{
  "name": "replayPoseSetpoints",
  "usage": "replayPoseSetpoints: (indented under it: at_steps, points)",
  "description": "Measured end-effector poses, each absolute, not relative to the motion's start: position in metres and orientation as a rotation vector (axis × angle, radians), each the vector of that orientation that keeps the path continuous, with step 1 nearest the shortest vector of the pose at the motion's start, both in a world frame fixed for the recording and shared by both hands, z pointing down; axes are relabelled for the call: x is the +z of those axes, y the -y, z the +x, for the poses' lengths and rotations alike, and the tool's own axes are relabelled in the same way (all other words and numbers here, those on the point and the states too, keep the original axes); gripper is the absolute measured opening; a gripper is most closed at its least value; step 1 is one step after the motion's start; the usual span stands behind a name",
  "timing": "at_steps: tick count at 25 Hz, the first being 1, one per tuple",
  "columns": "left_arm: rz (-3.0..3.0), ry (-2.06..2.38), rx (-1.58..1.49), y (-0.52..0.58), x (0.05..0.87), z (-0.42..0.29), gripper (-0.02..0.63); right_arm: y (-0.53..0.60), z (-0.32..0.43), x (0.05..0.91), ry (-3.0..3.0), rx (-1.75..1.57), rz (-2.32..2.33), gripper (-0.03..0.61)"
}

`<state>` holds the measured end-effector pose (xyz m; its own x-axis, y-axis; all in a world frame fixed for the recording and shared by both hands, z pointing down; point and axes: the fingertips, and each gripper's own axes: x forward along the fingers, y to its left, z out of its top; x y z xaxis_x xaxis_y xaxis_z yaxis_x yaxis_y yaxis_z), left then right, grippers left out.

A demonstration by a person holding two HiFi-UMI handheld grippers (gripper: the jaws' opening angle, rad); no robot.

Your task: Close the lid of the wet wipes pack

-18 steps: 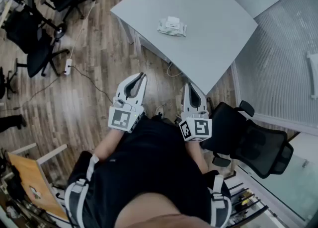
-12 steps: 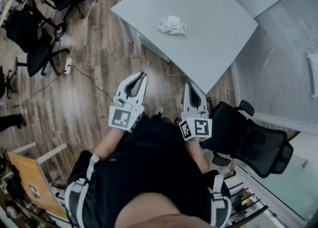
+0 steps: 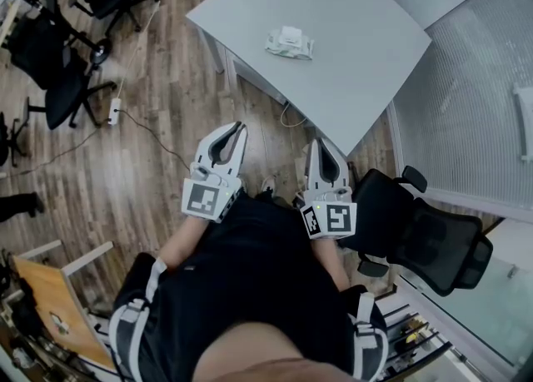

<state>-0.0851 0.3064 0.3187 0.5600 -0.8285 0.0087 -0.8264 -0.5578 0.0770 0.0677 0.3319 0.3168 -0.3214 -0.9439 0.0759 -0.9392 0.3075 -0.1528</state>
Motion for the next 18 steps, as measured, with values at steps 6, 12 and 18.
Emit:
replayPoseSetpoints:
  at_steps: [6,12,18]
  points:
    - [2.717,1.430,-0.050,-0.310,0.319,-0.096,0.046,-0.326,0.057,0.335,-2.526,-0.327,-1.840,0.163]
    - [2.715,1.399,-0.026,-0.312,0.326,-0.119,0.046,-0.329,0.038,0.341,-2.515,-0.349,-1.872,0.164]
    - [2.713,1.358,-0.011,-0.306,0.336,-0.141,0.046,-0.327,0.020,0.342,-2.482,-0.342,-1.911,0.164]
